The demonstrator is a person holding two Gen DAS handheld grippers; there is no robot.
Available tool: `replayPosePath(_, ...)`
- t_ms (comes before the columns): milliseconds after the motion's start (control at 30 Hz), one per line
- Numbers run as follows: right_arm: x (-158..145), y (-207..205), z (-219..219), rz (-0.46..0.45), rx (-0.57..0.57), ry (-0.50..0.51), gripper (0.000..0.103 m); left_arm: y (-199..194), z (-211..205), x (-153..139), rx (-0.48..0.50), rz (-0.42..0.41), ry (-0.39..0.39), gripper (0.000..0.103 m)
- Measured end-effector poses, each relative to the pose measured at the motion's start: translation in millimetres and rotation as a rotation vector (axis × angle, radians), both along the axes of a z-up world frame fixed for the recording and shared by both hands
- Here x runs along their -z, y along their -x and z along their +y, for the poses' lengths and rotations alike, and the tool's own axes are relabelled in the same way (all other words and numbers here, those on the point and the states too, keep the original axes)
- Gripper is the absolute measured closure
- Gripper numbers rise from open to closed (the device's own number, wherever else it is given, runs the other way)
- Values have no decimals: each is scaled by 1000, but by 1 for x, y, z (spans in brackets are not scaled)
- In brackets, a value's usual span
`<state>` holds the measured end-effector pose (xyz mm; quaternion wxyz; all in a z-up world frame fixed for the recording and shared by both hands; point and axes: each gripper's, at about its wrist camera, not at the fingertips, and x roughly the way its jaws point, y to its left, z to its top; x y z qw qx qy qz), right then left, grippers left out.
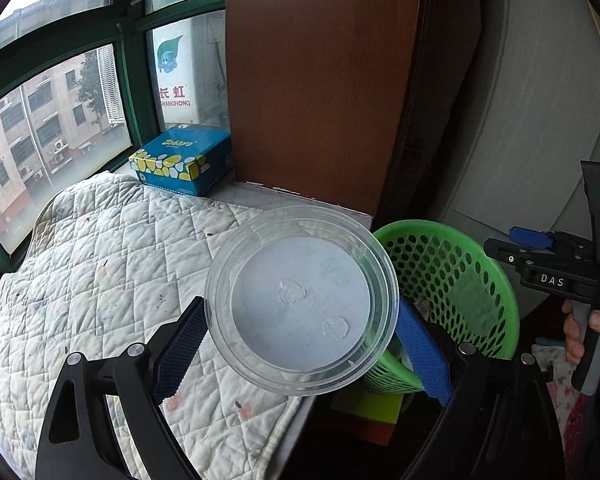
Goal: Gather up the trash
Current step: 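Carry the clear tray over the basket and open the right gripper, then lower the clear lid into the basket and open the left gripper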
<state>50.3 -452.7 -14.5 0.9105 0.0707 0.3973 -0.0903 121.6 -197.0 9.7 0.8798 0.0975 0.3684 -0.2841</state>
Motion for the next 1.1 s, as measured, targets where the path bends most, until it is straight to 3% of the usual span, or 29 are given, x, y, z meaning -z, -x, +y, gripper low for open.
replayPosePath(567,-10,30,-24,-33,38,14,25,5,-91,20,130,46,-49,14)
replayPosePath(1100,-9,45,-30,-44,66,16,21,2,-118,43,161,101,-53,10)
